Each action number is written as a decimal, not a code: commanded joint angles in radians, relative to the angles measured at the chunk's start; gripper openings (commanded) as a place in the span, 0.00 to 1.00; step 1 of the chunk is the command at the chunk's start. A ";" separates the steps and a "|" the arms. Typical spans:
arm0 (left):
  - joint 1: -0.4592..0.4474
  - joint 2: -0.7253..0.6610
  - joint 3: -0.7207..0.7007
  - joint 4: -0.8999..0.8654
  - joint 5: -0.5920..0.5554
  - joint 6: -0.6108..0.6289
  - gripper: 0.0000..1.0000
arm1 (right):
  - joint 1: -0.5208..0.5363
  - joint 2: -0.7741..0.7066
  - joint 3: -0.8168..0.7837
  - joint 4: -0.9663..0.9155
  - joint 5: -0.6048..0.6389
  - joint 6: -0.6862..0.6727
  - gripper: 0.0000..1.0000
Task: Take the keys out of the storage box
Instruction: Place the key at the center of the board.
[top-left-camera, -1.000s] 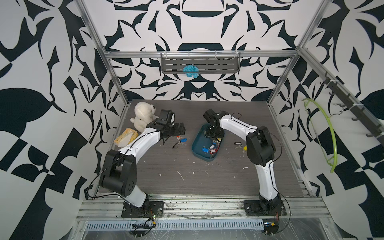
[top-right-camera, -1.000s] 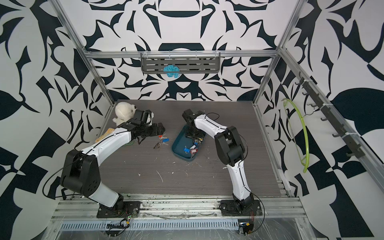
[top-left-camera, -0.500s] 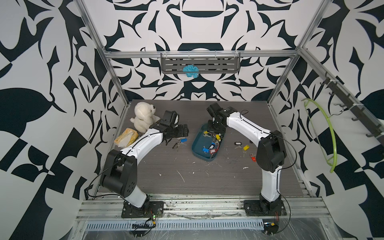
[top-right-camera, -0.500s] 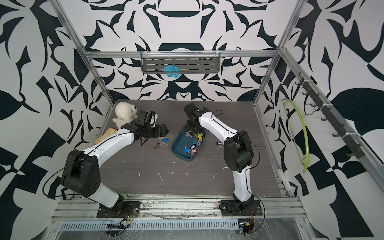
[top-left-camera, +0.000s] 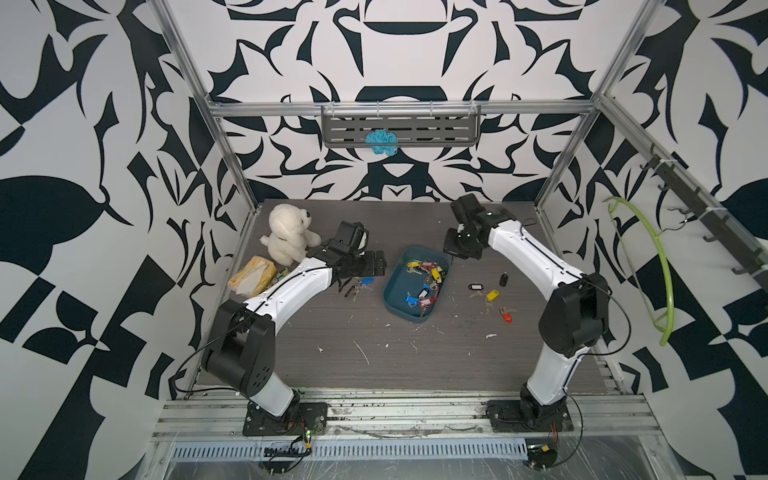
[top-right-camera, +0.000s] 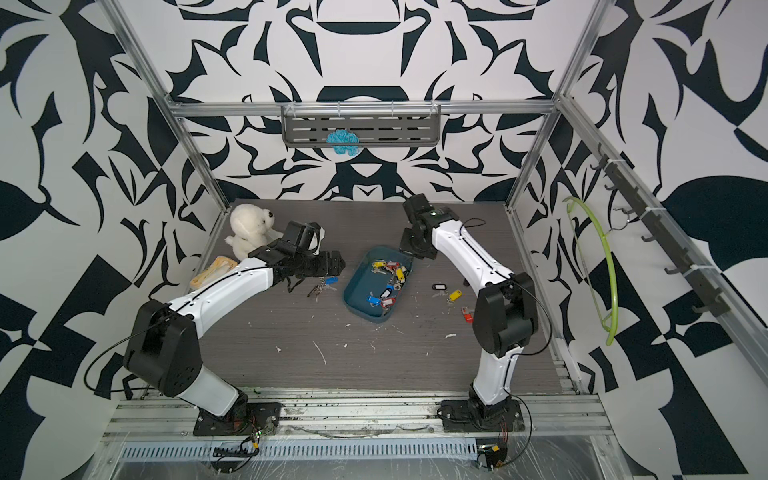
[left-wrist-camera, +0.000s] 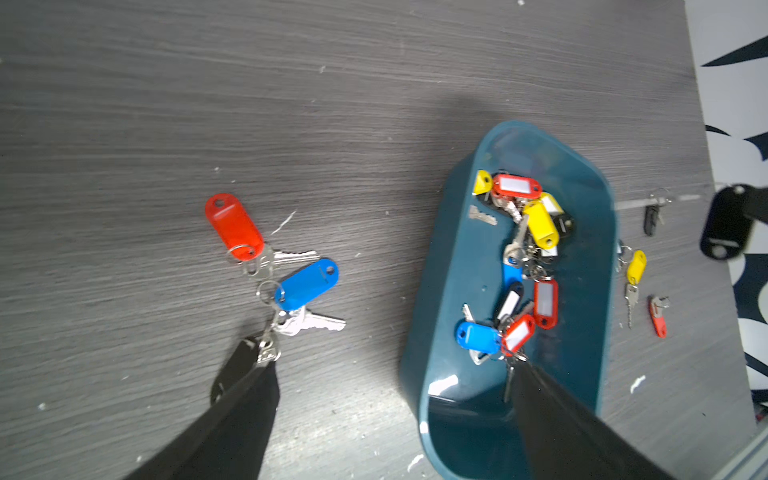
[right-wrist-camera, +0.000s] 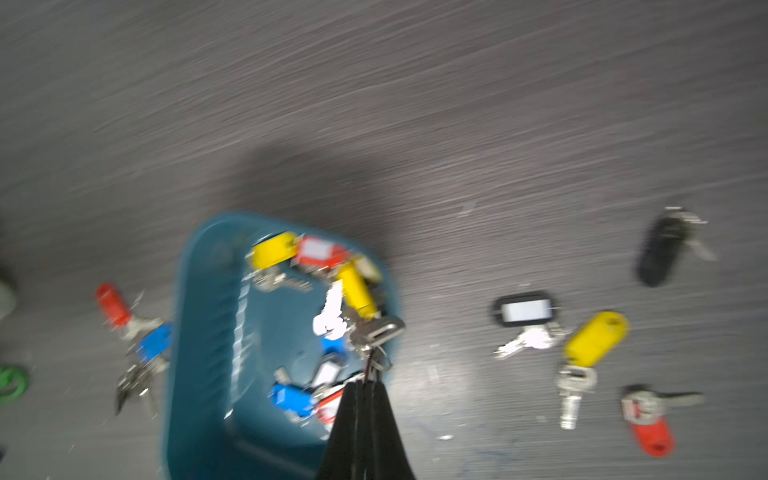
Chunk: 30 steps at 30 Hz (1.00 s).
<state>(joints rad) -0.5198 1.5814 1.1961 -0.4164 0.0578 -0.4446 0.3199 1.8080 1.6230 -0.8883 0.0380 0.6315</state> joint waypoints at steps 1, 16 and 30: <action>-0.023 -0.004 0.036 -0.038 -0.020 0.007 0.96 | -0.072 -0.028 -0.039 0.008 0.001 -0.055 0.00; -0.122 0.076 0.143 -0.081 -0.038 0.007 0.92 | -0.253 0.194 -0.050 0.114 -0.053 -0.108 0.00; -0.169 0.181 0.217 -0.105 -0.046 0.044 0.86 | -0.266 0.080 -0.127 0.126 -0.017 -0.117 0.57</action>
<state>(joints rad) -0.6861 1.7382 1.3724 -0.4961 0.0219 -0.4297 0.0555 1.9884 1.5047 -0.7475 -0.0055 0.5228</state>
